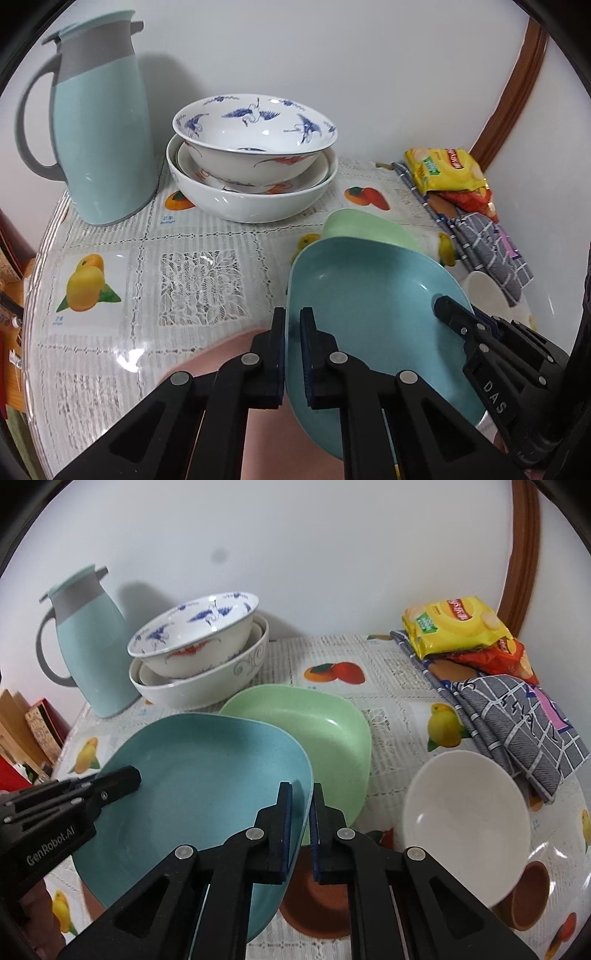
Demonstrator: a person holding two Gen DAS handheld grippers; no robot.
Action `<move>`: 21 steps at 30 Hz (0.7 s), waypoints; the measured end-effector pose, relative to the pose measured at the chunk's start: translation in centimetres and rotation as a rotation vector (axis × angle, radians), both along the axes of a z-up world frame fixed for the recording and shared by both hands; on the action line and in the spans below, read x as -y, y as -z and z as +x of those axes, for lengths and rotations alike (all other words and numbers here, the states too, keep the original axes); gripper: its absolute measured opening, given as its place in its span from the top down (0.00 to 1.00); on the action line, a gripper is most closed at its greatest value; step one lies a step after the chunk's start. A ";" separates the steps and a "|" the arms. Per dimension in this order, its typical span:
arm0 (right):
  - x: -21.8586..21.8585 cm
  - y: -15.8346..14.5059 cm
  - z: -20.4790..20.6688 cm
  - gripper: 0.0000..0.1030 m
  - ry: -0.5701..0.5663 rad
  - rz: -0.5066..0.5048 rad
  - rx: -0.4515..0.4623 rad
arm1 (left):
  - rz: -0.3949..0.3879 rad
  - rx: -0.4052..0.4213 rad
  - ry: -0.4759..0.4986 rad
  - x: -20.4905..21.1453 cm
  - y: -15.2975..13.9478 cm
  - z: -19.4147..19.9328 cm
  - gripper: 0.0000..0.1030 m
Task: Organize plates and bowls
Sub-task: 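Close the right tool on the light-blue plate rim and lift it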
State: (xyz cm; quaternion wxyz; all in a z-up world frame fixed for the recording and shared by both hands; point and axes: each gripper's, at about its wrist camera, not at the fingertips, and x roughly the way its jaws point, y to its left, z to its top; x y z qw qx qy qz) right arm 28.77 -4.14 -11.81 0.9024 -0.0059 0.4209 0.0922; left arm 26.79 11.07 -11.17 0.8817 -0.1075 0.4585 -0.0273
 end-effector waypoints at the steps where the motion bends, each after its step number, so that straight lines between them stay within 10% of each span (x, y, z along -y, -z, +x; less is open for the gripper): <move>1: 0.2 -0.4 -0.3 0.92 0.004 0.012 0.004 | -0.002 0.003 -0.001 0.1 -0.3 -0.3 0.93; 21: 0.5 -6.0 -7.7 0.93 -0.048 0.075 0.069 | -0.020 0.071 -0.082 0.3 -5.8 -9.2 0.93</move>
